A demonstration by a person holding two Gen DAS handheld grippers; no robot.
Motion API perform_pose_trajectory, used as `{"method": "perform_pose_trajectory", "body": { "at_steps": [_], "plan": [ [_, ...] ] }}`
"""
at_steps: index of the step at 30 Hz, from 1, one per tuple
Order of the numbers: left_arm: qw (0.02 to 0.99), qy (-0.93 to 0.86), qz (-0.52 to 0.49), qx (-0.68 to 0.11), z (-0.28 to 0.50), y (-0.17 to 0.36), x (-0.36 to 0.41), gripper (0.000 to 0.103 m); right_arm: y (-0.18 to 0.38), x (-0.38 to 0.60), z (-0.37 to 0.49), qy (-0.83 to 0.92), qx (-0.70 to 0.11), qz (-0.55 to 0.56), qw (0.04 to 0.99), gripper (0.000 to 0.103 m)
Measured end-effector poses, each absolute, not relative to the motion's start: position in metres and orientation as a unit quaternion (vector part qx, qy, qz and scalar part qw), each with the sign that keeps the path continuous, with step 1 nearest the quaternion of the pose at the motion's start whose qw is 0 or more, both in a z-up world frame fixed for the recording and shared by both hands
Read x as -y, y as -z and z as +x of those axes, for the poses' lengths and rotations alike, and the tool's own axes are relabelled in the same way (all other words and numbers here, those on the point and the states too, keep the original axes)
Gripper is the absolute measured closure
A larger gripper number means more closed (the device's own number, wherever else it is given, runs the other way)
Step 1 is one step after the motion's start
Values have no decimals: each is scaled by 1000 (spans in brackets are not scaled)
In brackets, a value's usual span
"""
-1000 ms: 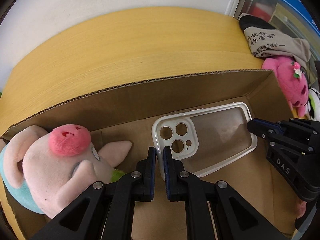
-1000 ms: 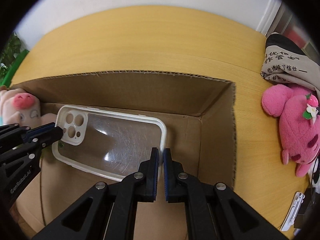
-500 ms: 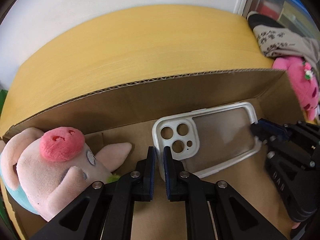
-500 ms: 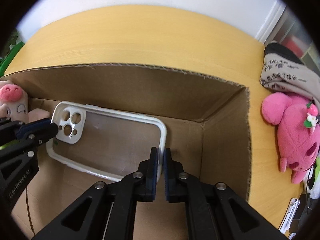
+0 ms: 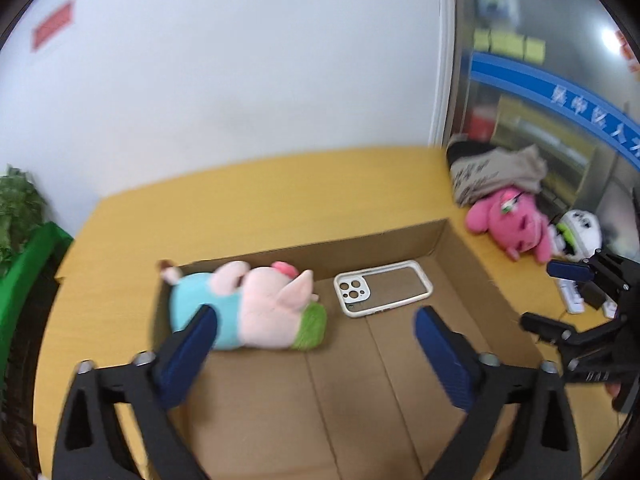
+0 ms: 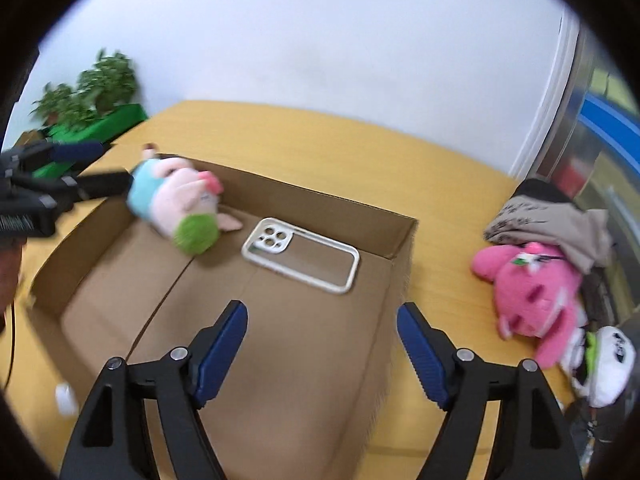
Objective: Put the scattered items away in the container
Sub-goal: 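Lower the phone case into the box and open the left gripper, then move the right gripper down toward the black sunglasses on the table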
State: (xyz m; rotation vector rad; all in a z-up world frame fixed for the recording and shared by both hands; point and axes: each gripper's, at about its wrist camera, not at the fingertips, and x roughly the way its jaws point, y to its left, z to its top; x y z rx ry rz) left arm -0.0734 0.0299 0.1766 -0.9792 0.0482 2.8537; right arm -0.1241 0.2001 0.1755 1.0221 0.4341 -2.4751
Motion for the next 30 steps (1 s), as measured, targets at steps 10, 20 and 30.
{"method": "perform_pose_trajectory", "body": {
  "at_steps": [10, 20, 30],
  "plan": [
    [29, -964, -264, 1, 56, -162, -28, 0, -181, -226, -5, 910, -147, 315, 225, 26],
    [54, -964, -262, -4, 112, -140, -50, 0, -152, -199, 47, 916, -93, 310, 235, 26],
    [51, -960, -274, 24, 116, -121, -46, 0, -138, -201, 51, 917, -84, 325, 216, 26]
  ]
}}
